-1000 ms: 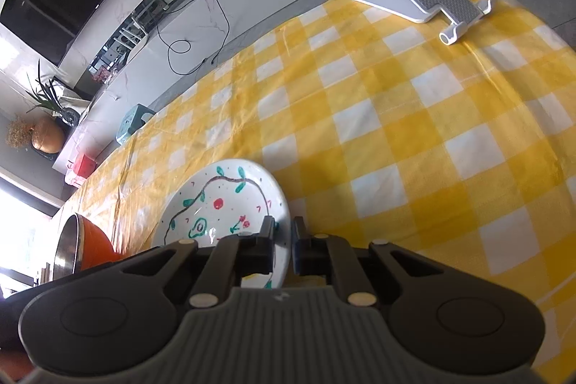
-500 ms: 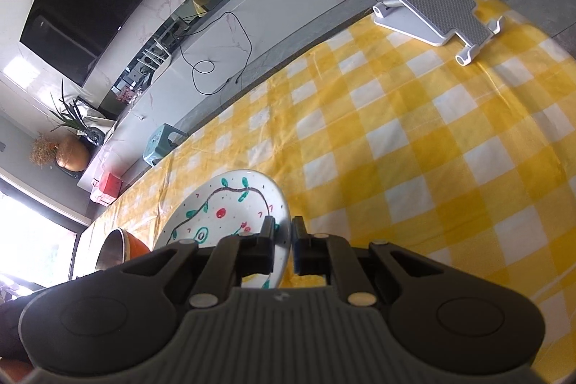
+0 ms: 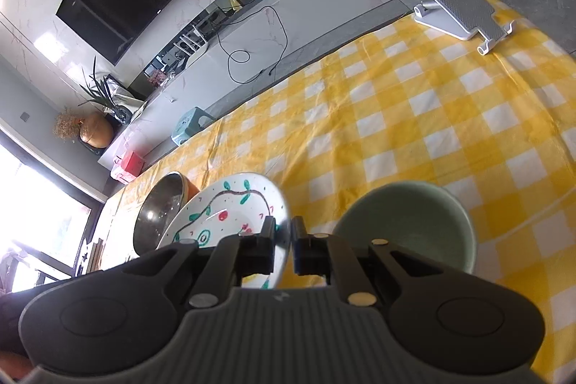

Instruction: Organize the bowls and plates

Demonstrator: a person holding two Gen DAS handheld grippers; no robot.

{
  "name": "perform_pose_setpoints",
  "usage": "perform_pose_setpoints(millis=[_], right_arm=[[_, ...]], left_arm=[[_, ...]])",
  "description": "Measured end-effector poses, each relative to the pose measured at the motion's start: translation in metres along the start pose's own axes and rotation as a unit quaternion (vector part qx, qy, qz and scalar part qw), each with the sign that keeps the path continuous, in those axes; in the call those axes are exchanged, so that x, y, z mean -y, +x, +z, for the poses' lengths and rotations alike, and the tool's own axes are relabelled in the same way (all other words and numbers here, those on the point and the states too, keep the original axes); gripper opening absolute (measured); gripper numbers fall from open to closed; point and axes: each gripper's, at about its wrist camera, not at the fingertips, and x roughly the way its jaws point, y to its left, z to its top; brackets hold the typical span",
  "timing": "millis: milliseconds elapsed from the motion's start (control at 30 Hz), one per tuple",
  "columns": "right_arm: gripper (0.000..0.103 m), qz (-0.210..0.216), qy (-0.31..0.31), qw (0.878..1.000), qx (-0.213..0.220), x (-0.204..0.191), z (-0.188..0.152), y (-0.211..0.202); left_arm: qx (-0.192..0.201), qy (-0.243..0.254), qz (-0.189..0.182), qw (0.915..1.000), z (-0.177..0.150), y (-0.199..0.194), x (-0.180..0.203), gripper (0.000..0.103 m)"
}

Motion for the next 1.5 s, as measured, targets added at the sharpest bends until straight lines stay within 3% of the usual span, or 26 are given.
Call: perform_pose_setpoints(millis=[467, 767, 1100, 1500], right_arm=[[0.007, -0.013, -0.01, 1.0, 0.012, -0.018, -0.097, -0.055], [0.007, -0.011, -0.032, 0.999, -0.013, -0.044, -0.148, -0.049], [0.007, -0.026, -0.089, 0.995, -0.047, -0.076, -0.172, -0.017], [0.009, -0.061, -0.165, 0.983, -0.048, -0.099, -0.188, 0.0]], left_arm=[[-0.008, -0.012, -0.03, 0.9995, -0.075, -0.053, -0.036, 0.015], [-0.021, -0.043, -0.025, 0.9986, -0.113, -0.065, -0.088, 0.015], [-0.017, -0.059, 0.0, 0.9981, -0.127, -0.066, -0.124, 0.015], [-0.01, -0.029, 0.027, 0.9992, -0.132, -0.066, -0.126, 0.015]])
